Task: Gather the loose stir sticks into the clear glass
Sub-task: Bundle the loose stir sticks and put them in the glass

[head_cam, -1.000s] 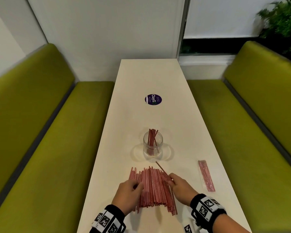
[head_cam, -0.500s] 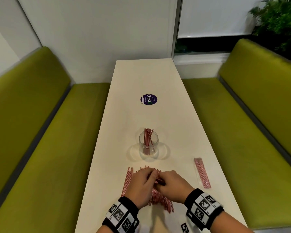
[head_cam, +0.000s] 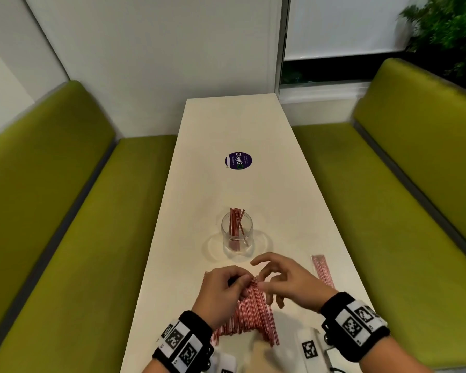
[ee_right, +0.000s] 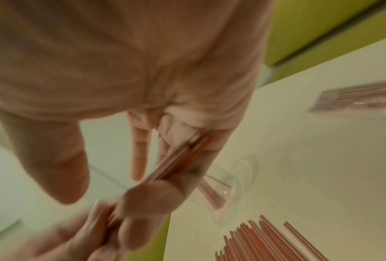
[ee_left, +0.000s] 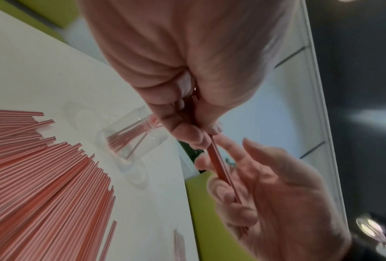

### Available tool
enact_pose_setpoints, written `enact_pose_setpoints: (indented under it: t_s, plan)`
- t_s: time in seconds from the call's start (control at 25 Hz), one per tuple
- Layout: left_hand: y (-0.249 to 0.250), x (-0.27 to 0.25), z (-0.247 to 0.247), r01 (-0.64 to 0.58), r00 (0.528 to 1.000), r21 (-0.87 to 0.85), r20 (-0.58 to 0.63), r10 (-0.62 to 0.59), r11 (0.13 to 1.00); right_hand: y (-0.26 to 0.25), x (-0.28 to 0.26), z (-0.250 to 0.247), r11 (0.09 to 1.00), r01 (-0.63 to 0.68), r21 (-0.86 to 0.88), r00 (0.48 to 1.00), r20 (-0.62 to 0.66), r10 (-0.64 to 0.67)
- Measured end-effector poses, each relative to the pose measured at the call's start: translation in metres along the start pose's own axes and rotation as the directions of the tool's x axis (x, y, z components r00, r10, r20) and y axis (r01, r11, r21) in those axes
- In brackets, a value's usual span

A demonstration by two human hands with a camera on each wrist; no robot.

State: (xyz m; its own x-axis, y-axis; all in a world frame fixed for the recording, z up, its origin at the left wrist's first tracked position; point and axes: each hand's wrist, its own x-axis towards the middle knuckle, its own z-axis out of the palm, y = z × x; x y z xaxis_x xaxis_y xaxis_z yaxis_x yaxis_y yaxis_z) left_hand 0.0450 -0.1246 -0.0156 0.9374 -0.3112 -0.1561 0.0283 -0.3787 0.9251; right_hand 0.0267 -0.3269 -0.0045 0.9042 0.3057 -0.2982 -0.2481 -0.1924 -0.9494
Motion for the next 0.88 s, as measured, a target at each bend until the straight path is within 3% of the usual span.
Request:
enact_pose_setpoints:
  t_s: [0.12,0.24,0.4,0.6,0.68,0.76,0.8,0.88]
  plan:
    - [-0.001,0.001,-0.002,0.019,0.995,-0.065,-0.1,-0.025,0.998,0.007,0.004,-0.006,0.974,-0.065,0.217,0.991,-0.101,0.089]
    - [0.004,-0.005,0.01,0.004,0.998,-0.013,-0.058,-0.005,1.0,0.018,0.012,0.019,0.959,-0.109,0.262,0.961,-0.219,0.169]
    - [0.013,-0.003,0.015,0.065,0.996,-0.073,-0.048,-0.069,0.995,0.02,0.016,0.025,0.967,-0.106,0.232,0.938,-0.299,0.174]
    - [0.025,0.014,-0.005,0.104,0.994,0.058,-0.043,-0.102,0.993,0.029,0.022,0.013,0.967,-0.174,0.189,0.916,-0.328,0.229]
    - [0.036,0.038,-0.027,0.065,0.991,0.191,-0.127,-0.041,0.979,0.038,0.023,0.003,0.957,-0.237,0.165,0.882,-0.377,0.284]
    - [0.049,0.073,-0.051,-0.021,0.969,0.444,-0.21,0.127,0.896,0.043,0.022,-0.006,0.943,-0.256,0.213,0.866,-0.384,0.322]
    - [0.054,0.092,-0.059,-0.044,0.962,0.551,-0.203,0.185,0.833,0.045,0.02,-0.009,0.937,-0.256,0.239,0.866,-0.375,0.333]
    - [0.06,0.128,-0.062,-0.058,0.978,0.704,-0.102,0.182,0.708,0.046,0.018,-0.01,0.934,-0.266,0.239,0.872,-0.352,0.339]
